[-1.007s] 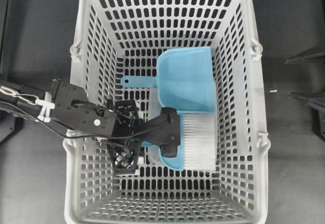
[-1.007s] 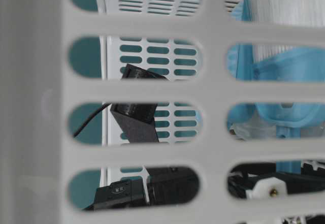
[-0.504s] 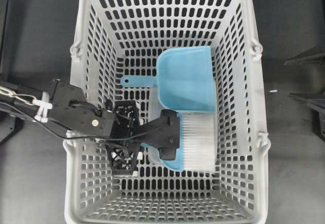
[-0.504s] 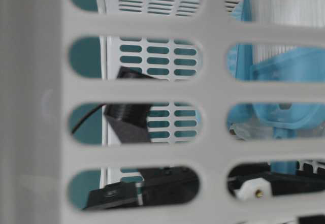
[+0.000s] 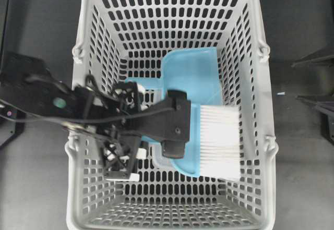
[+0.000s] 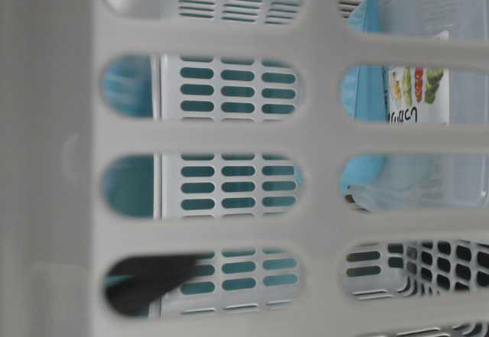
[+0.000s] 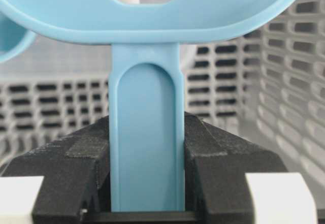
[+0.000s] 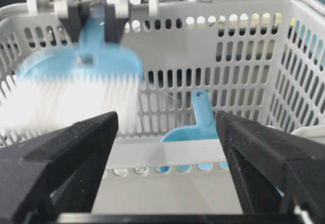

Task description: Pick up the hand brush from the shopping basket with the left arm.

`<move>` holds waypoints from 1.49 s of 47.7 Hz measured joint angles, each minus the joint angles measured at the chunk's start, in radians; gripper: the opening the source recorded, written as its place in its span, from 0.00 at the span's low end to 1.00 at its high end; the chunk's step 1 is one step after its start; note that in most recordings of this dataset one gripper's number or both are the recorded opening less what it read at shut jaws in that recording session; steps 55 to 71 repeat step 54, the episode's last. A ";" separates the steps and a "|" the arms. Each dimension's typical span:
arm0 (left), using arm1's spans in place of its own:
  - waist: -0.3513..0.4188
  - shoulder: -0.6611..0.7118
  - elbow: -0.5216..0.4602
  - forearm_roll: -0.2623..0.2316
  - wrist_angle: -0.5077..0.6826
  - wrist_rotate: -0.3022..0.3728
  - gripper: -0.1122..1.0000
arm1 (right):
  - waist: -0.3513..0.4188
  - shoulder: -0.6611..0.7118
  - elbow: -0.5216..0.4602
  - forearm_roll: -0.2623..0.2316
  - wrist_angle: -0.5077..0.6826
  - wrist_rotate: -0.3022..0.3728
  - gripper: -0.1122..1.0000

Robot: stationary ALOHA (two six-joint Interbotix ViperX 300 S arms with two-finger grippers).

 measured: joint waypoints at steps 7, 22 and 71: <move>0.002 -0.035 -0.127 -0.002 0.123 0.000 0.31 | 0.000 0.000 0.000 -0.002 0.002 0.000 0.77; 0.009 -0.046 -0.153 -0.002 0.144 0.000 0.31 | 0.000 0.000 0.000 0.000 0.002 0.002 0.77; 0.009 -0.046 -0.153 -0.002 0.140 0.002 0.31 | 0.000 0.000 0.002 0.000 0.000 0.002 0.77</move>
